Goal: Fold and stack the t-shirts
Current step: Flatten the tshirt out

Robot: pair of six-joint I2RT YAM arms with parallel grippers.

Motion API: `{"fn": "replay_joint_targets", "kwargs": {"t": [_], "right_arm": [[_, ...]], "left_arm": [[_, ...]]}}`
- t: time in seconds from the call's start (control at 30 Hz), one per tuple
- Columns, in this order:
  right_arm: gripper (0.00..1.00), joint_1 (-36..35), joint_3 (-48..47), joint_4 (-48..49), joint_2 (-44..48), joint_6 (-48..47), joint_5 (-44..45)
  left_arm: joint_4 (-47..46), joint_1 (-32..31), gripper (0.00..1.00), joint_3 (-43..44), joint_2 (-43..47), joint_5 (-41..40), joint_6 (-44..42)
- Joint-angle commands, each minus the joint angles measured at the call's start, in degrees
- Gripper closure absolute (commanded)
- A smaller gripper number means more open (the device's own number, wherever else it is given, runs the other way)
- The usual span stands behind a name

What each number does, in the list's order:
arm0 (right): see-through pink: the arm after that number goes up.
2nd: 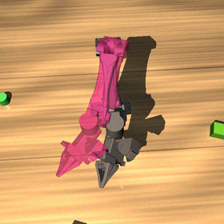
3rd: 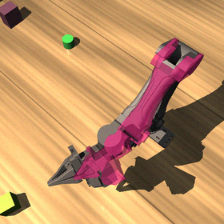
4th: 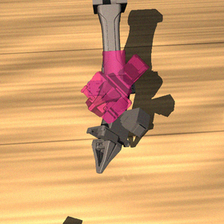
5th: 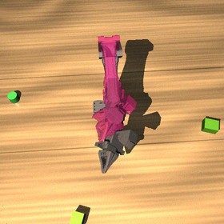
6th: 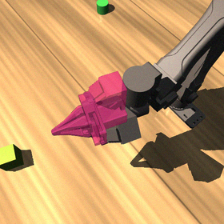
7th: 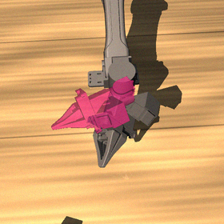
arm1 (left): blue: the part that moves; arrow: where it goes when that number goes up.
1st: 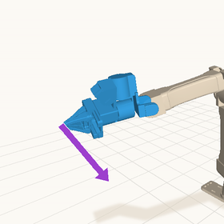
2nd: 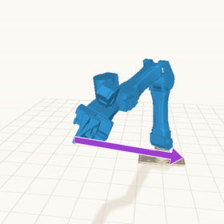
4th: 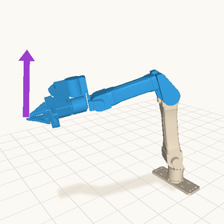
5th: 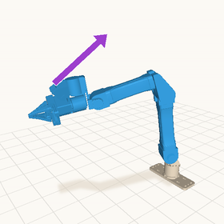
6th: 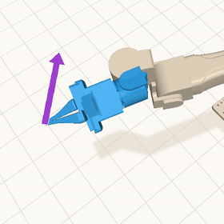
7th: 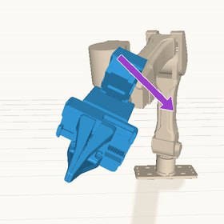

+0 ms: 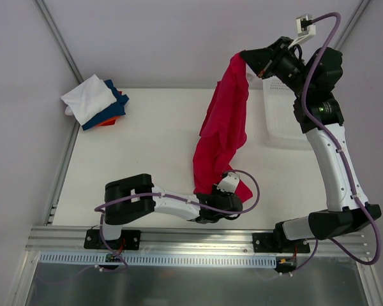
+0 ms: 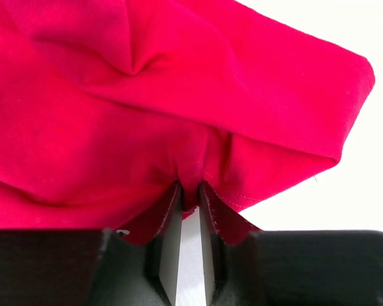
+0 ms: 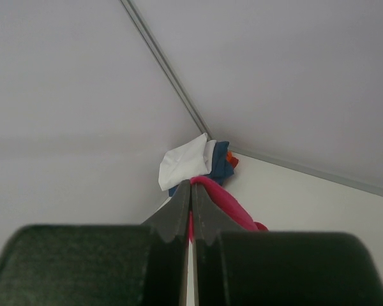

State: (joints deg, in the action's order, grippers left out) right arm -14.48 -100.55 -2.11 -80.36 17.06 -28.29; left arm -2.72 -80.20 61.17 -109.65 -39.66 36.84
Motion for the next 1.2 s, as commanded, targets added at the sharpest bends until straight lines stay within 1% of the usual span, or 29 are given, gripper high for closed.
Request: {"fn": "replay_joint_targets", "kwargs": {"t": [0.0, 0.3, 0.33, 0.4, 0.43, 0.5, 0.6, 0.7, 0.83, 0.97, 1.0, 1.07, 1.1, 1.17], "right_arm": [[0.99, 0.59, 0.01, 5.89, 2.13, 1.13, -1.5], [1.0, 0.77, 0.53, 5.8, 2.22, 0.96, -1.5], [0.99, 0.86, 0.71, 5.71, 2.22, 0.96, -1.5], [0.99, 0.94, 0.8, 5.71, 2.31, 0.78, -1.5], [1.0, 1.21, 0.88, 5.63, 2.31, 0.7, -1.59], [0.99, 1.47, 1.32, 5.62, 2.66, 0.43, -1.59], [0.99, 2.0, 2.38, 4.93, 3.36, -0.7, -0.89], [1.0, 2.35, 3.17, 3.61, 4.15, -2.55, -0.1], [1.0, 3.14, 3.78, 0.81, 5.38, -5.45, 1.92], [1.0, 3.76, 5.19, -0.96, 7.4, -8.0, 5.08], [1.0, 4.11, 5.8, -1.23, 7.67, -8.27, 5.44], [0.99, 4.46, 6.77, -1.23, 8.9, -8.71, 6.49], [0.99, 4.81, 7.73, -1.14, 9.42, -8.8, 7.02], [0.99, 4.99, 8.96, -1.32, 10.92, -8.97, 8.51]], "left_arm": [[0.61, -0.22, 0.85, 0.18, 2.07, -0.86, -0.01], [2.19, -0.22, 0.85, -0.17, 4.26, -2.88, -0.72], [2.37, -0.22, 0.89, -0.43, 5.22, -3.14, -1.06], [3.41, -0.22, 0.98, -0.7, 6.37, -4.02, -1.33], [4.21, -0.22, 1.0, -1.22, 7.94, -4.54, -1.59], [6.05, -0.13, 1.0, -2.01, 9.88, -6.64, -1.6], [7.64, 0.48, 1.0, -4.03, 15.06, -9.02, -1.77], [9.75, 1.36, 1.0, -6.14, 22.95, -12.18, -2.12], [12.64, 3.56, 1.0, -9.66, 31.23, -13.87, -3.0], [15.02, 7.85, 1.0, -12.99, 39.84, -14.57, -3.0], [15.55, 8.74, 1.0, -14.31, 43.43, -14.57, -2.48], [17.56, 10.76, 1.0, -15.72, 46.96, -15.18, -1.78], [18.27, 13.03, 1.0, -17.03, 50.55, -15.53, -1.16], [19.76, 15.5, 1.0, -18.27, 55.47, -16.85, -0.63]]}}
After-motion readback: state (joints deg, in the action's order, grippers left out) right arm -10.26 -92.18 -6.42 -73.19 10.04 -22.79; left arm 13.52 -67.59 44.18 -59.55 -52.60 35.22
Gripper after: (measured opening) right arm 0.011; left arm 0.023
